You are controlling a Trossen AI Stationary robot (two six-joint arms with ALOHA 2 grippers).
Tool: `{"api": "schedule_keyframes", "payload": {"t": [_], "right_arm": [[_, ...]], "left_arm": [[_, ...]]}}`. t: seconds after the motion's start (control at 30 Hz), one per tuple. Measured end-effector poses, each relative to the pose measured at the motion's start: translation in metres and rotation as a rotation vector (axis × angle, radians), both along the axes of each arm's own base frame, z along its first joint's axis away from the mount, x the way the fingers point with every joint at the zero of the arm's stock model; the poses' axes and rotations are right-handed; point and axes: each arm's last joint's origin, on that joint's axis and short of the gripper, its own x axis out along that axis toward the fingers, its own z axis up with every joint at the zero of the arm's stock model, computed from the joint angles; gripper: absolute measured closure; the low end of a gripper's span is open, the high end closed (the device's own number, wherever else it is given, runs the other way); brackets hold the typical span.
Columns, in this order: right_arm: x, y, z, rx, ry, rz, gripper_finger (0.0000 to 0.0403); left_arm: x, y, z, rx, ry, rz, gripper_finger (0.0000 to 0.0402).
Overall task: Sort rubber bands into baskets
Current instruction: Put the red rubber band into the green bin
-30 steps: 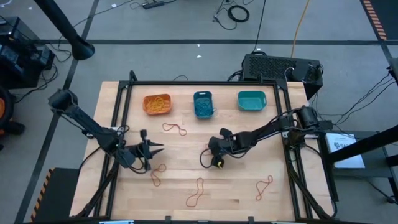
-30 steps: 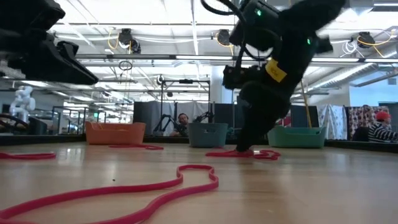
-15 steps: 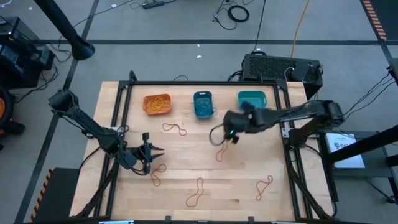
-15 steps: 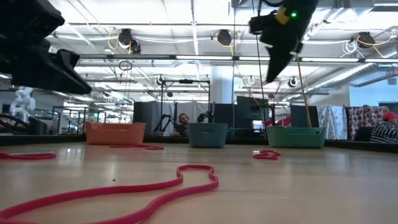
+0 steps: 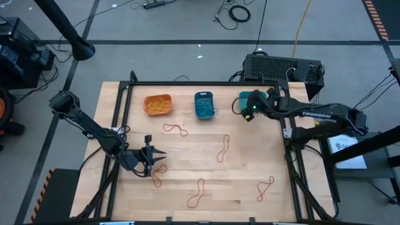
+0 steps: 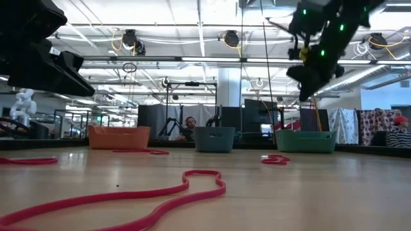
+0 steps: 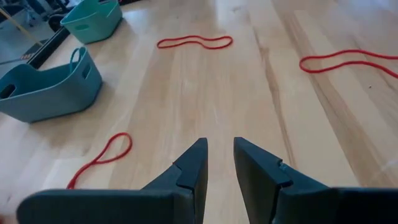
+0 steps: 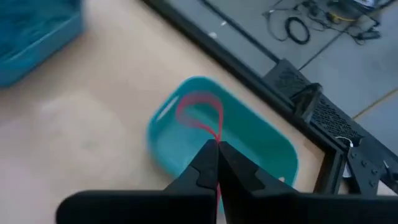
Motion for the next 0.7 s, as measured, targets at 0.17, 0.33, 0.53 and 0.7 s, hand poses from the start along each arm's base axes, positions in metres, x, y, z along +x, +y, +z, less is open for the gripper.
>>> {"api": "schedule_keyframes", "payload": {"t": [0.17, 0.33, 0.53, 0.7], "right_arm": [[-0.009, -0.018, -0.026, -0.033, -0.030, -0.076, 0.0402], [-0.019, -0.029, -0.038, -0.047, -0.020, -0.153, 0.0402], [-0.025, -0.039, -0.036, -0.139, -0.057, -0.301, 0.0402], [-0.020, -0.046, -0.029, -0.201, -0.169, -0.348, 0.0402]], "left_arm": [[0.000, 0.000, 0.000, 0.000, 0.000, -0.001, 0.0315], [0.000, 0.000, 0.000, 0.001, 0.000, -0.001, 0.0315], [0.000, 0.000, 0.000, 0.002, 0.002, -0.001, 0.0315], [0.000, 0.000, 0.000, 0.010, 0.004, -0.005, 0.0315]]}}
